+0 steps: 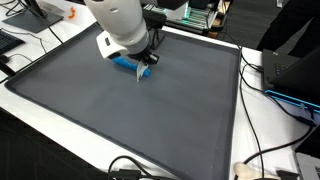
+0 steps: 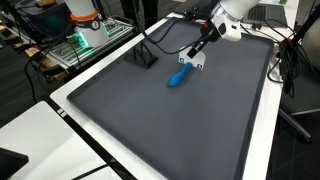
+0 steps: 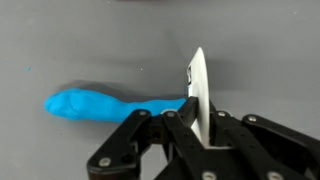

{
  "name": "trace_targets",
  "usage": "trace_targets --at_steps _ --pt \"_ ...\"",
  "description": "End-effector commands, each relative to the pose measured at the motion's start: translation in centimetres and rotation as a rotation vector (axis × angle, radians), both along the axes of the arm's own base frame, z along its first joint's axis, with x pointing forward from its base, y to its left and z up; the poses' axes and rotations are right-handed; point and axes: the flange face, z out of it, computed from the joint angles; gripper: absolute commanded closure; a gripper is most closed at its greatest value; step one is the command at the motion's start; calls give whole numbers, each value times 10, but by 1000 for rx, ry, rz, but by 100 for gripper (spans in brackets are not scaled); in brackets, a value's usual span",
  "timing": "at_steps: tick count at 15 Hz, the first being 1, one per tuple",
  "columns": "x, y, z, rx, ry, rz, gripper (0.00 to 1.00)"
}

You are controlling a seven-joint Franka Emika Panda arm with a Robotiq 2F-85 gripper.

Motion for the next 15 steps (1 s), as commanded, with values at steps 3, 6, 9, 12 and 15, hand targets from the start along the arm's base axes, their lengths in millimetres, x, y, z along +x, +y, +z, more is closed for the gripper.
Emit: trace_targets --at_steps 3,6,9,12,15 --pt "-8 -2 -4 5 49 3 98" --pt "-8 -2 5 6 39 7 98" --pt "-11 -2 10 9 65 9 98" --pt "-12 -2 16 12 72 11 98" --pt "-12 -4 24 12 67 13 98"
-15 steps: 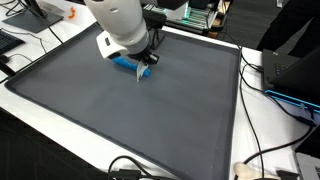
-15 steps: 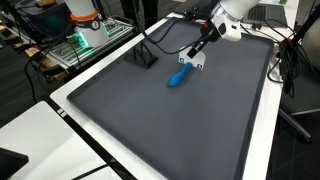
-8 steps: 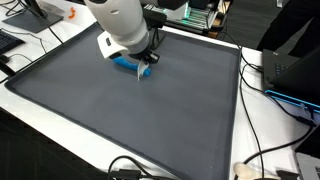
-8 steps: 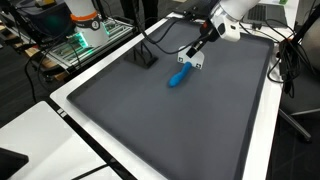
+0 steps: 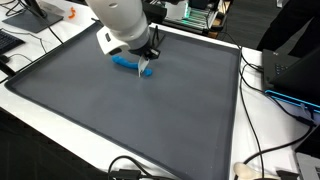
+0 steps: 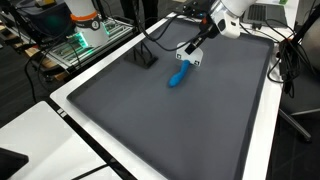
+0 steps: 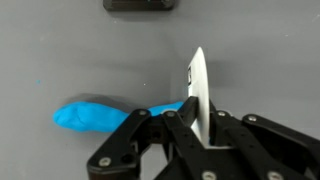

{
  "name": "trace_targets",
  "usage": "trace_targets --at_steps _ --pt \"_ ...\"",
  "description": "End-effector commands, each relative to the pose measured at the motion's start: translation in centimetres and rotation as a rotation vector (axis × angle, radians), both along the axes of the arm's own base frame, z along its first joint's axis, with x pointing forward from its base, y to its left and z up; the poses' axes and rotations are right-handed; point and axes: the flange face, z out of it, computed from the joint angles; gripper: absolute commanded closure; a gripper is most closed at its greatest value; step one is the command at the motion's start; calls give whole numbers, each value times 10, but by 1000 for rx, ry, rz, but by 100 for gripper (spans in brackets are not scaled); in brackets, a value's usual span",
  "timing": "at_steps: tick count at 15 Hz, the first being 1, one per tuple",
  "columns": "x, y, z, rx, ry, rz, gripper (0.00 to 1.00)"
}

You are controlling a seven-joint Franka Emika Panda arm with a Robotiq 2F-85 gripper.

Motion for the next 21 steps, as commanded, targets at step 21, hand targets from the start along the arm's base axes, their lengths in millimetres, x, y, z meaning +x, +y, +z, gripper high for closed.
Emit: trace_targets --at_steps 21 --pt "6 -34 33 -29 -39 -16 98"
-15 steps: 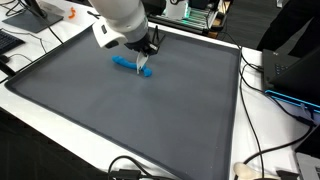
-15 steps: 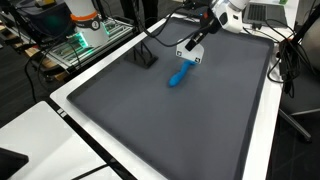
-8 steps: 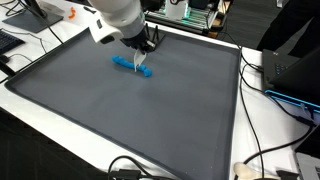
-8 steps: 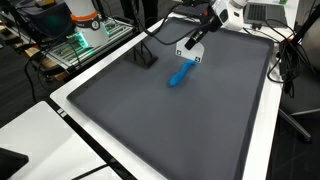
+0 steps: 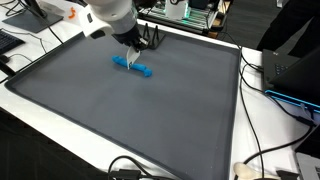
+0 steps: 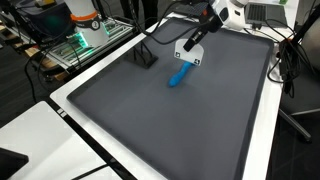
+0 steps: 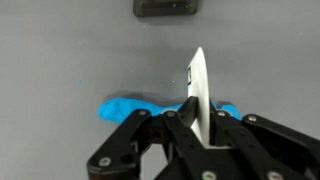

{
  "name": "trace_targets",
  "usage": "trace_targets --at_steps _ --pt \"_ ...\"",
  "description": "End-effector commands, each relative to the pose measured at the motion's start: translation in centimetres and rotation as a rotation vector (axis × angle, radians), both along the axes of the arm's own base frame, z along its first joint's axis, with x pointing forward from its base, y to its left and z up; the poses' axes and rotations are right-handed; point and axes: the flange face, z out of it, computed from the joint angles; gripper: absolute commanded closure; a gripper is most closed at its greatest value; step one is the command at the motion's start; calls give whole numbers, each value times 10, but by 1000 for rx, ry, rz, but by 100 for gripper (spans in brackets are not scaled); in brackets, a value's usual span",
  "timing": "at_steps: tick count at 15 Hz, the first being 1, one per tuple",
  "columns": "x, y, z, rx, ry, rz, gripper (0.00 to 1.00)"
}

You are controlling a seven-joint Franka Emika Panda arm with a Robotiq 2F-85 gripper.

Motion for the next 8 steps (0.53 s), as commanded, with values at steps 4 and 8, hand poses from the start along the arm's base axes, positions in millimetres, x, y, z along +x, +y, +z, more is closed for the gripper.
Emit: trace_targets --at_steps 4,8 --pt "2 1 -11 19 -8 -4 98" --pt "3 1 -19 11 -10 1 98"
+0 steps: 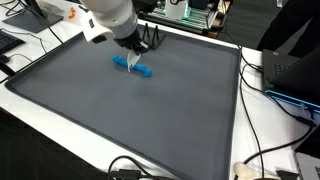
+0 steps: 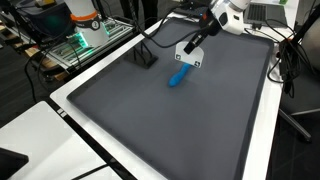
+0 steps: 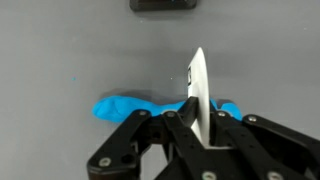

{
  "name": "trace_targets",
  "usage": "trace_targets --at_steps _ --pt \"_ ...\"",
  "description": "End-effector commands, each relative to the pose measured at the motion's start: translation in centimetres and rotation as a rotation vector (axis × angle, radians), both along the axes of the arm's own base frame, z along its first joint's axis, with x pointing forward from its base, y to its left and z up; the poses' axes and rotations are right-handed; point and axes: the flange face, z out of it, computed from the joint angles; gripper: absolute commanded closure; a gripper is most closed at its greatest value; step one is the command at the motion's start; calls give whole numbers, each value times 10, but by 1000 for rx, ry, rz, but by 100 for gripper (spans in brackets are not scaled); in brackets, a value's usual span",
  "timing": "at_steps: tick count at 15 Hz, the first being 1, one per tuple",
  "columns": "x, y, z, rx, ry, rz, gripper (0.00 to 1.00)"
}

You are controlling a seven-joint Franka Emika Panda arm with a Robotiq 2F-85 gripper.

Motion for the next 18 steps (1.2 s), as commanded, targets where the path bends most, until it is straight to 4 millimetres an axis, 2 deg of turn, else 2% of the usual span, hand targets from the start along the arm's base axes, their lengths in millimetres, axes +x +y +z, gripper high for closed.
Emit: trace_targets --at_steps 1,10,18 --pt "2 0 -9 6 -6 0 98" --pt "6 -1 -24 1 -33 -2 98" --pt "2 2 -41 0 -3 17 98"
